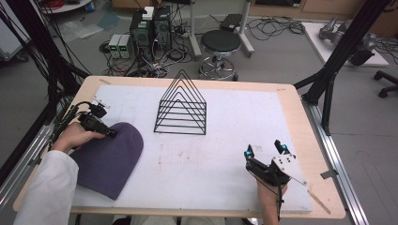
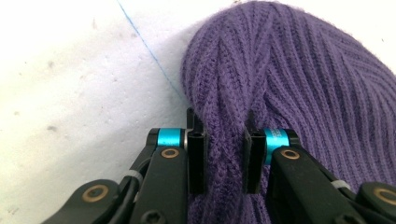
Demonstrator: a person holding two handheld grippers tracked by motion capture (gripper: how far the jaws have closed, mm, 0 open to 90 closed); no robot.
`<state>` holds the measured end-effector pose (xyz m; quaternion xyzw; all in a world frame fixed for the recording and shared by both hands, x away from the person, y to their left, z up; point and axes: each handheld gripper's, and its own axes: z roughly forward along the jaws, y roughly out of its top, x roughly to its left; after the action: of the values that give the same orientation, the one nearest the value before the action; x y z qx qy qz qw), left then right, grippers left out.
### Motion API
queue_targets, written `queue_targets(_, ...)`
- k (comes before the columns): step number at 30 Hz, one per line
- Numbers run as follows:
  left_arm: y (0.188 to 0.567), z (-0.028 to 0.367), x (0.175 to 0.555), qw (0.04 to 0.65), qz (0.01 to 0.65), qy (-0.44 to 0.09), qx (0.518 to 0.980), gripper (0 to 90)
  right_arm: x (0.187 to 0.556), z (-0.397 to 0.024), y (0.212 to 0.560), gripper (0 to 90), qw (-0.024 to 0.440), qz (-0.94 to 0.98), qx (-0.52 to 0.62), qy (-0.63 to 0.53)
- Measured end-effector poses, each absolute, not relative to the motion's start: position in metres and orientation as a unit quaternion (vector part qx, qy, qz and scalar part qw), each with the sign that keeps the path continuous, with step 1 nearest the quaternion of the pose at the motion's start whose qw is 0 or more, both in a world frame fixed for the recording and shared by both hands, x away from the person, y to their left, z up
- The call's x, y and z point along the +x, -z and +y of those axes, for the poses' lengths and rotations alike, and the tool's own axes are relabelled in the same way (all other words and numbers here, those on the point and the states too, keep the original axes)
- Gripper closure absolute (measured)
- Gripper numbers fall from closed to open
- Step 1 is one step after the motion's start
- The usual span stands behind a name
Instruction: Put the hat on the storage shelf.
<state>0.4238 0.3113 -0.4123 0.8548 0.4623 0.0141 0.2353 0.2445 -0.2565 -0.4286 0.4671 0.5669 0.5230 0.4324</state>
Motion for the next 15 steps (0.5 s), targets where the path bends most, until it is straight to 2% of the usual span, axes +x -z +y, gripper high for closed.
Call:
queue_targets(7,0.41,0.311,0.41,0.252,0.456,-0.052,0.852,78.0,0.244,-0.255,0.43,5.6,0.432,0.573,0.464,-0.52)
queue_targets(15,0.402,0.312,0.394,0.28,0.448,-0.063,0.847,77.9,0.241,-0.259,0.43,5.6,0.437,0.567,0.467,-0.519)
